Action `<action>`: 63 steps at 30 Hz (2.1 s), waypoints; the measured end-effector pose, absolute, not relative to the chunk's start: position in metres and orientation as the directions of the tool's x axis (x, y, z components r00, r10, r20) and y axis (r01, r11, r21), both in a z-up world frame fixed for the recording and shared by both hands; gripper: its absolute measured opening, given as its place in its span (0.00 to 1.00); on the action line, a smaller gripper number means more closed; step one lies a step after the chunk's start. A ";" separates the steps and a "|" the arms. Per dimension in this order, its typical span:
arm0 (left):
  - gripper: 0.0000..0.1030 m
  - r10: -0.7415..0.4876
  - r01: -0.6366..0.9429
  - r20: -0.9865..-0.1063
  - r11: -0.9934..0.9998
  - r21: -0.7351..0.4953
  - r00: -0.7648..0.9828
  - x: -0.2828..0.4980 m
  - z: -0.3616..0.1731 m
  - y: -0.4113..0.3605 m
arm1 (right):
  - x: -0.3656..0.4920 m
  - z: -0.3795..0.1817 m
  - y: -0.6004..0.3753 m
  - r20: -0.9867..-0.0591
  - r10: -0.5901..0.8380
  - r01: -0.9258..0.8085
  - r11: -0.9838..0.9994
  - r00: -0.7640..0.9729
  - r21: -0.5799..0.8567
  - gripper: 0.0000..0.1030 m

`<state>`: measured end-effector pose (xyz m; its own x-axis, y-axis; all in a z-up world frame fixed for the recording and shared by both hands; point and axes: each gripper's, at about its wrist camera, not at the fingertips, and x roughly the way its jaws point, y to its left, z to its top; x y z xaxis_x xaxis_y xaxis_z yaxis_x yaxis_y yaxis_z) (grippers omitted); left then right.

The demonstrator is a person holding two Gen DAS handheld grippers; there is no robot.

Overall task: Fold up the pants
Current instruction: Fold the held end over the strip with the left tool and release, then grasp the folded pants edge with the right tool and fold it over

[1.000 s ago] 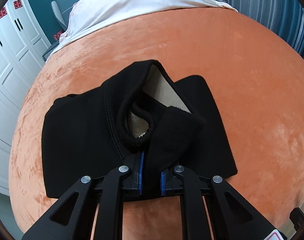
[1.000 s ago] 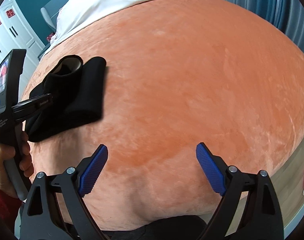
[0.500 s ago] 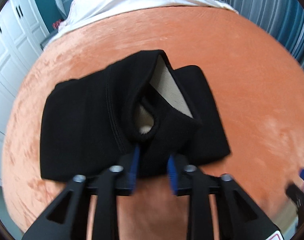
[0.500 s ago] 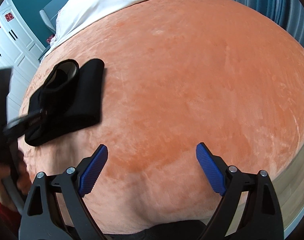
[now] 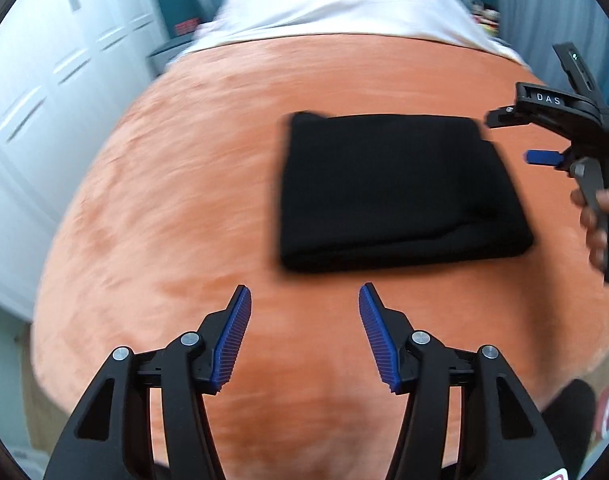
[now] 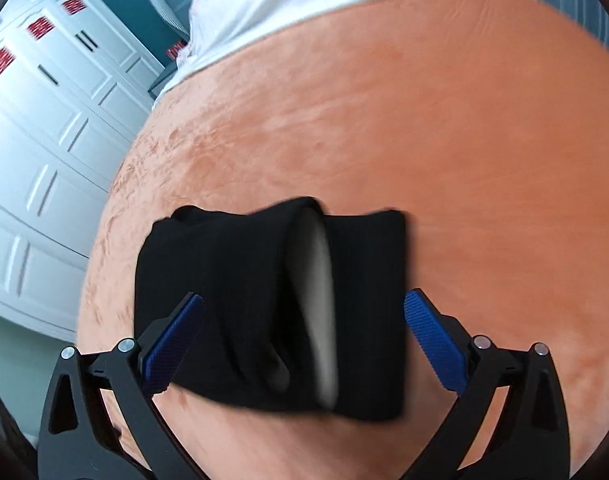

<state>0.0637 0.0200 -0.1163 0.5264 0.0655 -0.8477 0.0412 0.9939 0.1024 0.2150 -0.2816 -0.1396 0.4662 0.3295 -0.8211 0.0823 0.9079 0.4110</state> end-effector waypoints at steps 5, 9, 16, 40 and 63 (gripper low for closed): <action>0.54 0.123 -0.086 -0.871 0.992 0.093 0.476 0.061 -0.123 0.089 | 0.256 -0.166 -0.241 -0.859 0.350 0.061 0.915 0.373 0.399 0.26; 0.54 0.147 -0.168 -0.873 0.983 0.076 0.465 0.058 -0.124 0.129 | 0.228 -0.085 -0.220 -0.771 0.370 -0.117 0.924 0.518 0.365 0.08; 0.54 0.135 -0.200 -0.891 0.978 0.051 0.433 0.063 -0.135 0.142 | 0.205 -0.172 -0.277 -0.931 0.180 0.043 0.978 0.318 0.204 0.16; 0.65 0.013 -0.035 -0.860 0.999 -0.006 0.510 0.148 -0.123 0.051 | 0.235 -0.170 -0.295 -0.933 -0.024 0.001 1.000 0.359 -0.025 0.13; 0.79 -0.014 0.060 -0.913 0.998 0.011 0.408 0.171 -0.195 -0.005 | 0.365 -0.142 -0.053 -0.900 0.285 -0.538 0.840 0.329 0.069 0.00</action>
